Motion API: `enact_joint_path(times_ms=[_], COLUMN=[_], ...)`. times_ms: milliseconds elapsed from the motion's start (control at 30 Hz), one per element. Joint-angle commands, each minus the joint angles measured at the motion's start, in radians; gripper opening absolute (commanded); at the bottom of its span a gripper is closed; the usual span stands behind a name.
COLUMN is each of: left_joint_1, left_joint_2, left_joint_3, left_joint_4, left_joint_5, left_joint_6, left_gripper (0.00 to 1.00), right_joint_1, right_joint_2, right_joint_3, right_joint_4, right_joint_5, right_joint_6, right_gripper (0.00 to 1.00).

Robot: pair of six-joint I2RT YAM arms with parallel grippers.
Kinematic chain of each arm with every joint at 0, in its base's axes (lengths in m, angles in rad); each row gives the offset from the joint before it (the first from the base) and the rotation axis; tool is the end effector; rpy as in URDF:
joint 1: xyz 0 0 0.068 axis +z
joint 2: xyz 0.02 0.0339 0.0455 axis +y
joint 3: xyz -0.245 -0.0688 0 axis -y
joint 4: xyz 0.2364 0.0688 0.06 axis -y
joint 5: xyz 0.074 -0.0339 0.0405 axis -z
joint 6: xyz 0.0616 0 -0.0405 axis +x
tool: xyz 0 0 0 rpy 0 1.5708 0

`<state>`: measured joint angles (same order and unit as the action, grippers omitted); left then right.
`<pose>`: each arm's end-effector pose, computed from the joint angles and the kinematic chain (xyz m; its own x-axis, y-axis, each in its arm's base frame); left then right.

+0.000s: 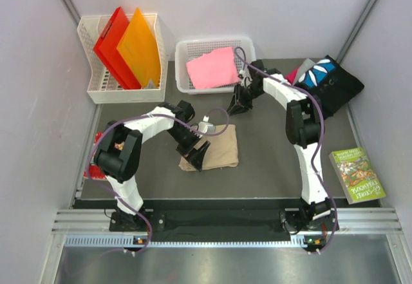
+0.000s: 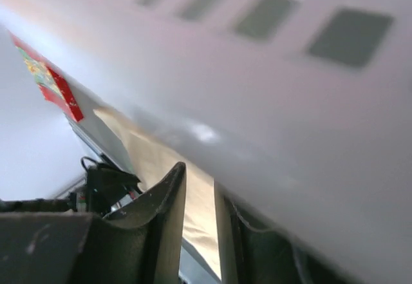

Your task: Fold and stack the t-shirts

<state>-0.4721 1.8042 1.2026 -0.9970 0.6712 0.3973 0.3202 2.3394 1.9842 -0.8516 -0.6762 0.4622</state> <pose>0.2517 -0.1715 0.1453 -0.6891 0.6921 -0.2149 0.6586 0.4745 -0.5840 0.4399 0.1865 0.1496 -0.9977 0.0356 -0.0579 -0.0135 0.7310 0.6822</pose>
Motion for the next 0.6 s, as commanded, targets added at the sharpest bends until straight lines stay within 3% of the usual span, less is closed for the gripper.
enact_joint_path(times_ms=[0, 267, 567], left_joint_1=[0.0, 0.0, 0.001], left_joint_2=[0.024, 0.055, 0.018], left_joint_3=[-0.005, 0.009, -0.043], left_joint_4=[0.078, 0.064, 0.084], left_joint_5=[-0.007, -0.065, -0.104], left_joint_6=[-0.009, 0.021, 0.04], left_gripper=[0.99, 0.99, 0.99], right_joint_1=[0.011, 0.031, 0.108], right_joint_2=[0.055, 0.031, -0.287], right_joint_3=[-0.03, -0.064, -0.234], right_joint_4=[-0.027, -0.018, 0.031], right_joint_5=[0.015, 0.073, 0.188], right_joint_6=[0.012, -0.017, -0.065], right_gripper=[0.24, 0.23, 0.3])
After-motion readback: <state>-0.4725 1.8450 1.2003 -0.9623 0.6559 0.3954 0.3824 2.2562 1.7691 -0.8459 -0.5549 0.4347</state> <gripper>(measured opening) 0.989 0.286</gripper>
